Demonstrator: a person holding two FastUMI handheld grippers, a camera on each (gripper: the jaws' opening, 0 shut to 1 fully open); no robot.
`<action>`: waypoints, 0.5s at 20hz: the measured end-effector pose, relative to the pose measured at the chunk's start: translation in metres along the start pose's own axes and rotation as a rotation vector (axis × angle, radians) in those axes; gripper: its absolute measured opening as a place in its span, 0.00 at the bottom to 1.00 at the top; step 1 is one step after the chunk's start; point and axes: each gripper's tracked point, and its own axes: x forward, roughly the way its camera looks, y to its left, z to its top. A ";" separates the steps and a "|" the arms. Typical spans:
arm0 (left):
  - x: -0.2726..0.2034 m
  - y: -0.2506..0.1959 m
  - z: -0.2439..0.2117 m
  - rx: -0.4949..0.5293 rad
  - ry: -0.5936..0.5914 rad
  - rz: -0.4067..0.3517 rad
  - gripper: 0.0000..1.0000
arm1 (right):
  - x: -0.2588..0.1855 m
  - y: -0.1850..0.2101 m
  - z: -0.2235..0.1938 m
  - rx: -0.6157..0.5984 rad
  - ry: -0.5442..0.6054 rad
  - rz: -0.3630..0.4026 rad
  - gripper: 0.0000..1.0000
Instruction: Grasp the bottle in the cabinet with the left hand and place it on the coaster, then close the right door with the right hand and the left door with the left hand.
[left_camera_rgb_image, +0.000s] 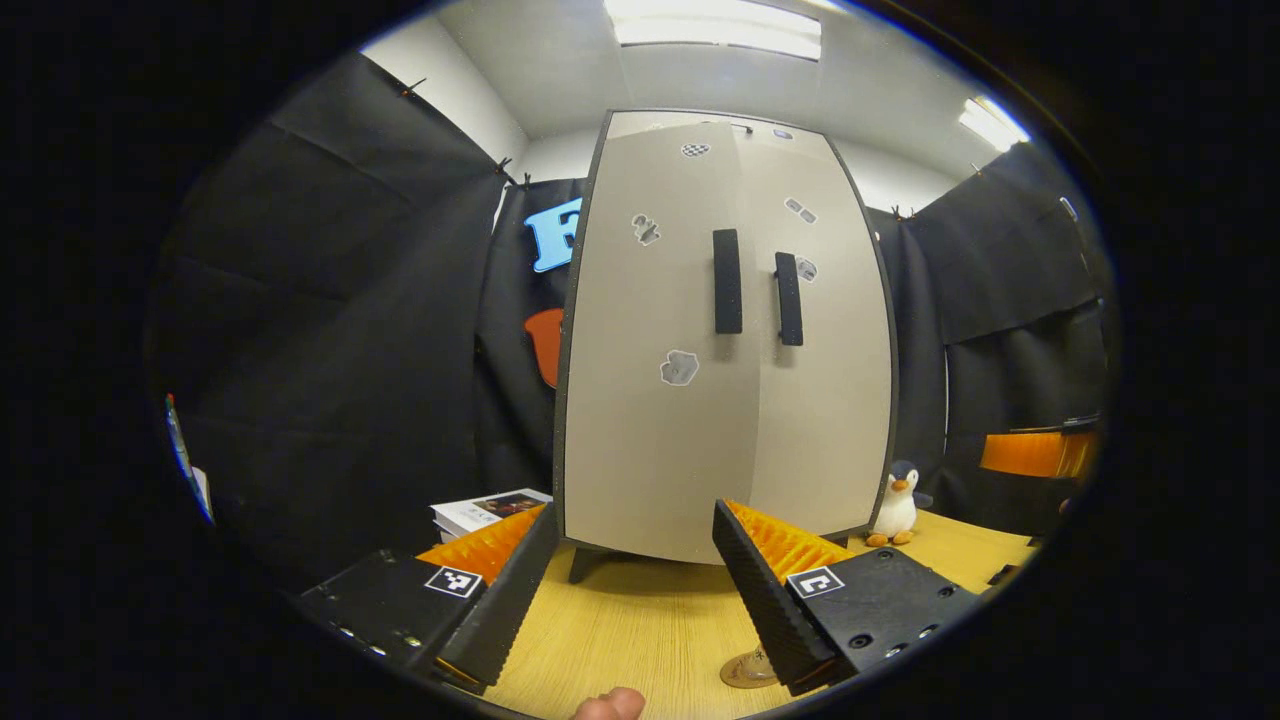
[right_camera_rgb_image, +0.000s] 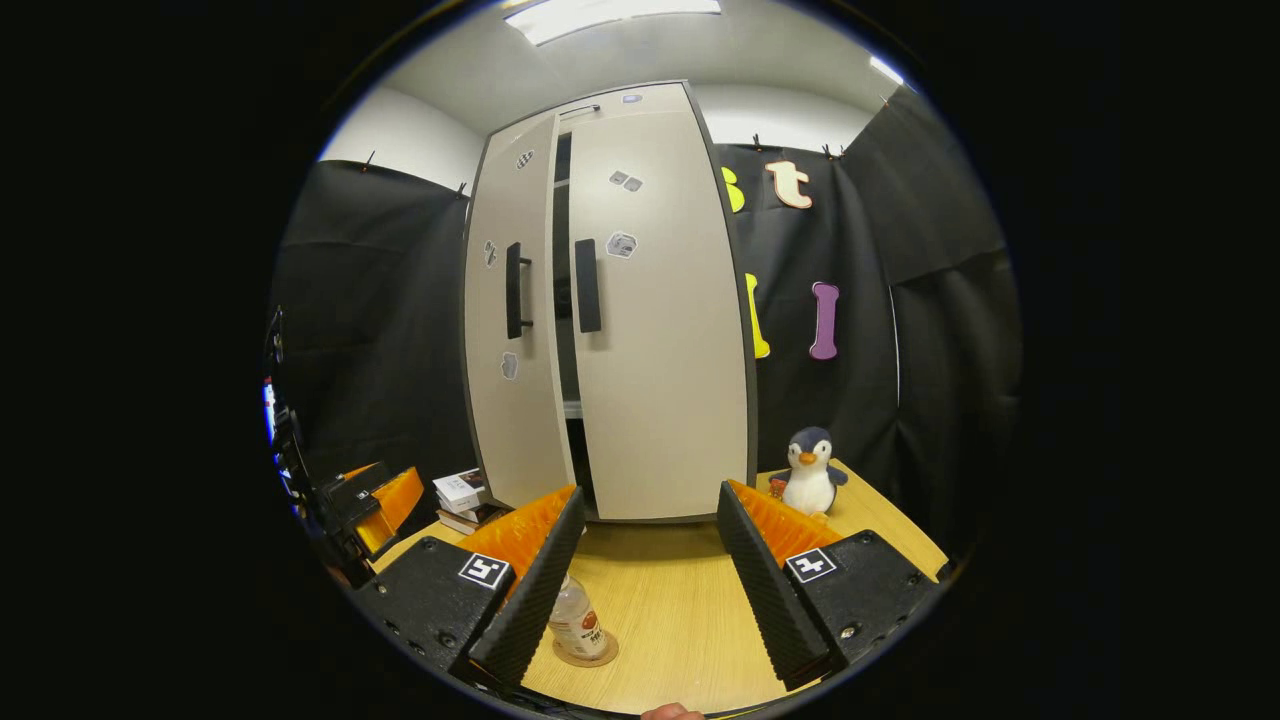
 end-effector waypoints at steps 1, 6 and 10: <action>-0.001 -0.002 0.000 -0.004 0.003 -0.003 0.95 | 0.000 0.000 -0.001 0.000 0.002 0.000 0.83; -0.001 -0.003 -0.002 -0.019 0.014 -0.006 0.95 | -0.003 -0.001 0.002 0.001 0.000 -0.006 0.83; -0.001 -0.002 0.000 -0.017 0.010 -0.003 0.95 | -0.003 -0.003 0.002 -0.001 0.002 -0.012 0.83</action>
